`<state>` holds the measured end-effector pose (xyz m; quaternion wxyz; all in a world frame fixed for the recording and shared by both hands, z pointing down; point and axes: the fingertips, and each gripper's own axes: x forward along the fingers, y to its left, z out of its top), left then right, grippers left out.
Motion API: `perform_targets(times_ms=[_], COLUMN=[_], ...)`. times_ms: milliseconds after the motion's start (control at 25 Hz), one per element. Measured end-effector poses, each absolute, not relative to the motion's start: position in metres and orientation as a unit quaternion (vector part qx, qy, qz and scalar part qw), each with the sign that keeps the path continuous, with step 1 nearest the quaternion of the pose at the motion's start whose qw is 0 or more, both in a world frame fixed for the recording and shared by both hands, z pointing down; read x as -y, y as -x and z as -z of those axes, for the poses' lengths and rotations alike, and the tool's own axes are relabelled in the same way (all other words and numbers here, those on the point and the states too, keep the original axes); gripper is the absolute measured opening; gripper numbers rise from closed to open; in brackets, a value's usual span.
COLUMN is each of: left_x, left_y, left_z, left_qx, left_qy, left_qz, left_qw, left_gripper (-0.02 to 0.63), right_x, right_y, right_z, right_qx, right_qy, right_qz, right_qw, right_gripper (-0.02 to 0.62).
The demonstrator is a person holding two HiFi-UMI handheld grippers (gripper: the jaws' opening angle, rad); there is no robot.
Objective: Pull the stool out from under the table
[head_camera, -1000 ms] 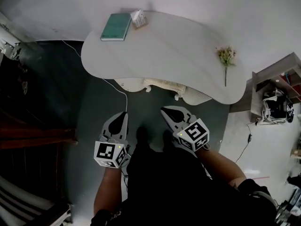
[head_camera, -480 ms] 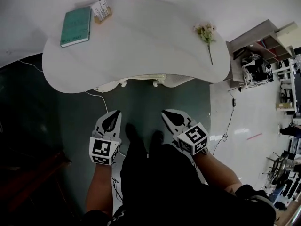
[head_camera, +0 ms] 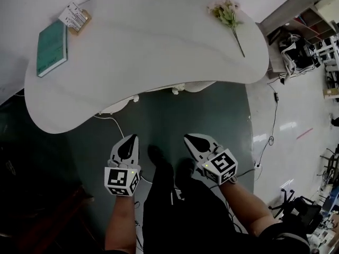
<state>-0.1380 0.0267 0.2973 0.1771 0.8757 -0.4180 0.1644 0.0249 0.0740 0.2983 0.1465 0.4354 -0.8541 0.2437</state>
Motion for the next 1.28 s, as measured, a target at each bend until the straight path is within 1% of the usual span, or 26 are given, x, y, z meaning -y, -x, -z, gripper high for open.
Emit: perform_targets(times_ms=[120,280,440,520,640,760,880,960,1080,1200,1280], left_x=[-0.012,0.008,0.032,0.043,0.062,0.083,0.101,0.114,0.135,0.157,0.17], left_y=[0.126,0.118,0.114,0.112,0.112,0.122,0.138,0.15,0.17,0.181,0.187], left_z=[-0.333,-0.393,-0.453,-0.48,-0.519,-0.56,-0.595,-0.616,-0.641,-0.664,-0.673], left_qx=[0.431,0.451,0.457,0.457,0.46,0.459,0.461,0.468,0.486,0.496,0.504], left_qy=[-0.869,-0.861,-0.858,-0.86,-0.862,-0.864,-0.863,-0.86,-0.852,-0.846,-0.841], left_qz=[-0.167,-0.165,-0.17,-0.16,-0.142,-0.161,-0.178,-0.175,-0.166,-0.173,-0.176], left_qw=[0.175,0.168,0.161,0.159,0.159,0.133,0.108,0.104,0.103,0.094,0.088], left_gripper=[0.009,0.009,0.009,0.009,0.009,0.011,0.015,0.031,0.051,0.109,0.164], right_x=[-0.054,-0.025,0.006,0.016,0.03,0.052,0.075,0.095,0.129,0.153,0.163], right_y=[-0.042,-0.061,-0.074,-0.072,-0.067,-0.071,-0.081,-0.096,-0.117,-0.13,-0.134], right_z=[-0.338,-0.397,-0.444,-0.472,-0.525,-0.574,-0.606,-0.625,-0.646,-0.66,-0.67], right_qx=[0.856,0.863,0.858,0.86,0.87,0.87,0.87,0.861,0.843,0.833,0.83], right_qy=[-0.442,-0.44,-0.457,-0.456,-0.436,-0.437,-0.448,-0.468,-0.506,-0.526,-0.53], right_qz=[-0.229,-0.203,-0.21,-0.208,-0.194,-0.179,-0.162,-0.145,-0.123,-0.106,-0.097], right_qw=[0.137,0.14,0.102,0.095,0.122,0.14,0.129,0.135,0.13,0.135,0.146], right_gripper=[0.005,0.005,0.006,0.02,0.073,0.116,0.12,0.133,0.198,0.244,0.279])
